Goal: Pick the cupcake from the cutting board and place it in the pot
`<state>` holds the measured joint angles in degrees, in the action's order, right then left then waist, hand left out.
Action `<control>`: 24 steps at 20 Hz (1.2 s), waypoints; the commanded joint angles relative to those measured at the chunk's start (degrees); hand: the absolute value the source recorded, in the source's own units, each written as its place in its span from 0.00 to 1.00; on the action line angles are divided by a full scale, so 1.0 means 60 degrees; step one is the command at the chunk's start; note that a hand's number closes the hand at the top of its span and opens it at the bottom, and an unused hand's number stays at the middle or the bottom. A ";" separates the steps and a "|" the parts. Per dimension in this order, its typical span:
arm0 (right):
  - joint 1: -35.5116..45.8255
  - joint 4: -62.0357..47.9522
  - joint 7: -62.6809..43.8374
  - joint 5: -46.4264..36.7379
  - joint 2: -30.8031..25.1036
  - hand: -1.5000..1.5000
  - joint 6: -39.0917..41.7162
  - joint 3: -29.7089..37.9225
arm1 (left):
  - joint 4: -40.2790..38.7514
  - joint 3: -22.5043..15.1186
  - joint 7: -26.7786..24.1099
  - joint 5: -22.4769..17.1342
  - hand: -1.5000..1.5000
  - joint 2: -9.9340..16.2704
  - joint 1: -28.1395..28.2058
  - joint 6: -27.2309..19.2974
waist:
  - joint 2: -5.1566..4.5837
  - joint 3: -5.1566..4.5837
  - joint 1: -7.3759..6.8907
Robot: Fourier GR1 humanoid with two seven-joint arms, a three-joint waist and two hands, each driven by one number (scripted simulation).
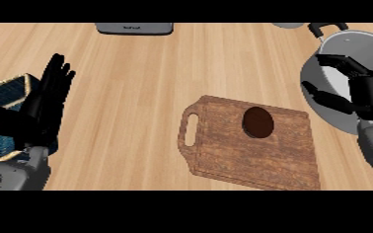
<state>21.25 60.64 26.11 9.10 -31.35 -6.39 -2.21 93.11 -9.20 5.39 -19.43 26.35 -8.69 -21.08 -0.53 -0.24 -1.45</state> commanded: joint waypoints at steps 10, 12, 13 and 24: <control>0.0047 0.0843 -0.0011 -0.0924 -0.1043 0.00 0.2235 -0.0598 | -0.0032 0.0717 0.0695 0.0142 0.50 -0.0062 -0.0317 0.0321 | 0.0130 0.0029 0.0245; -0.0129 0.0894 -0.0293 -0.1237 -0.1624 0.00 0.2962 -0.1013 | -0.0131 0.0461 0.0463 0.0277 0.50 -0.0449 -0.0197 0.0149 | 0.0123 0.0026 0.0267; 0.0191 0.1652 -0.1455 -0.1583 -0.1382 0.00 0.2782 -0.1649 | 0.0070 0.0593 0.0947 0.0291 0.50 -0.0133 -0.0567 0.0069 | 0.0179 0.0012 0.0273; 0.1188 0.3390 -0.5733 -0.3080 -0.1238 0.00 0.4629 -0.3704 | 0.0055 0.0790 0.0534 0.0370 0.50 -0.0291 -0.0167 0.0427 | 0.0104 0.0029 0.0156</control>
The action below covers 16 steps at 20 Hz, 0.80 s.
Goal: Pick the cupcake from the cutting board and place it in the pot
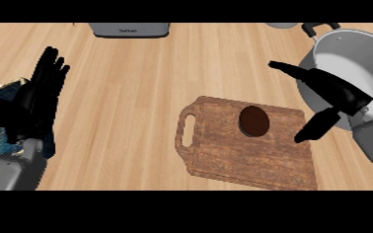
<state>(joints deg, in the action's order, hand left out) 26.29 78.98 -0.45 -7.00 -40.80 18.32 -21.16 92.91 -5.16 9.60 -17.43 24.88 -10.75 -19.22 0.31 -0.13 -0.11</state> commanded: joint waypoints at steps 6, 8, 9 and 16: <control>-0.0389 0.1693 -0.2743 -0.0495 0.1039 0.00 0.1107 -0.0110 | -0.0149 0.0296 0.0450 0.0306 0.50 -0.0399 -0.0515 0.0269 | -0.0039 0.0020 0.0057; -0.0338 0.1351 -0.2593 -0.0914 0.1566 0.00 0.1126 0.0150 | -0.0404 0.0085 -0.0015 0.0891 0.50 -0.0958 -0.0370 0.0018 | -0.0050 0.0021 0.0024; -0.0532 0.1570 -0.2851 -0.1233 0.1919 0.00 0.0890 -0.0035 | 0.0318 0.0398 0.0371 0.0701 0.50 -0.0508 -0.0001 0.0339 | -0.0042 0.0022 -0.0003; -0.0638 0.0466 -0.2688 -0.2709 0.2290 0.00 0.0908 -0.0096 | 0.0212 0.0662 -0.0022 0.0820 0.50 -0.0810 0.0399 0.0733 | -0.0053 0.0023 -0.0051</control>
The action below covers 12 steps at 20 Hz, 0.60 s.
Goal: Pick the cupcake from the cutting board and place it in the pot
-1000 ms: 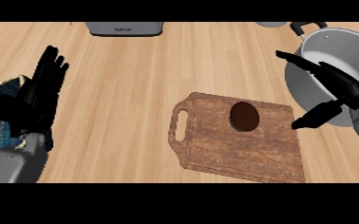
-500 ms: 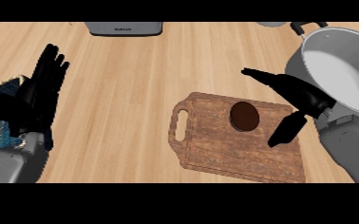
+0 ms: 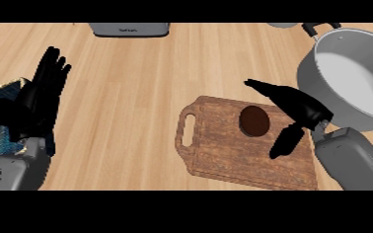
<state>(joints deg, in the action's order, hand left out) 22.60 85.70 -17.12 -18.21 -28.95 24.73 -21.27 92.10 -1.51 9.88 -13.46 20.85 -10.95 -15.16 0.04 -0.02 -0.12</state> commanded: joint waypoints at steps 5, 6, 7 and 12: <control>0.0225 -0.0763 0.0184 -0.1274 0.0636 0.00 0.0539 0.0539 | -0.0234 0.0145 -0.0084 0.0543 0.50 -0.0635 -0.0147 0.0159 | -0.0009 0.0002 0.0011; -0.0591 -0.0026 -0.0010 -0.1572 0.1010 0.00 0.0097 0.0057 | 0.0905 0.0200 0.0645 0.0479 0.50 -0.0420 0.0250 0.0093 | 0.0005 0.0004 0.0006; -0.0514 -0.0589 0.0697 -0.1588 0.0816 0.00 -0.0051 0.0639 | 0.0551 0.0428 0.0492 0.0345 0.50 -0.0409 0.0084 0.0375 | -0.0003 0.0004 0.0008; -0.0437 -0.2170 0.1953 -0.2757 0.1183 0.00 -0.0660 0.0333 | 0.0102 0.0482 0.0346 0.0619 0.50 -0.0724 -0.0181 0.0374 | -0.0022 0.0006 -0.0007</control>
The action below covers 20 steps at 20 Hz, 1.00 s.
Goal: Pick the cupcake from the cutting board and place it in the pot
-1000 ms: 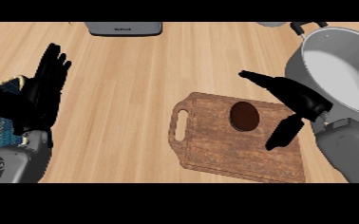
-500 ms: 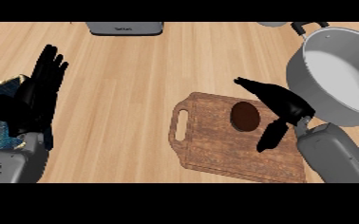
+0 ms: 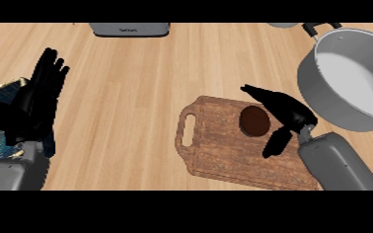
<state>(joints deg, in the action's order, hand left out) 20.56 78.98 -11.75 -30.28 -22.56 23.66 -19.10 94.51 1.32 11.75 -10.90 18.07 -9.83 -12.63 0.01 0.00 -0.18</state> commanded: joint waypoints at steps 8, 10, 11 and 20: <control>-0.0076 -0.1051 0.0172 -0.1511 0.1208 0.00 -0.0231 0.0538 | 0.0007 0.0484 0.0541 0.0416 0.50 -0.0318 -0.0321 0.0445 | -0.0001 0.0001 0.0013; 0.0063 -0.1130 0.0966 -0.1444 0.0804 0.00 0.0310 0.0841 | 0.0010 0.0686 0.0512 0.0441 0.50 -0.0285 -0.0310 0.0574 | -0.0001 0.0001 0.0011; 0.0195 -0.1729 0.1659 -0.1960 0.0772 1.00 -0.0483 0.0267 | 0.0199 0.0371 -0.0204 0.0421 0.50 -0.0559 0.0456 0.0629 | -0.0010 0.0003 -0.0051; -0.0160 -0.1437 0.2207 -0.2814 0.1219 1.00 -0.0481 0.0241 | -0.0525 0.0583 0.0004 0.0753 0.50 -0.0798 -0.0482 0.0640 | 0.0003 0.0000 0.0033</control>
<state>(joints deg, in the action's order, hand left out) 21.97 68.07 2.02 -45.05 -17.04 19.93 -17.07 92.59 4.54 12.69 -6.79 14.37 -12.54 -9.67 0.20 -0.18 -0.14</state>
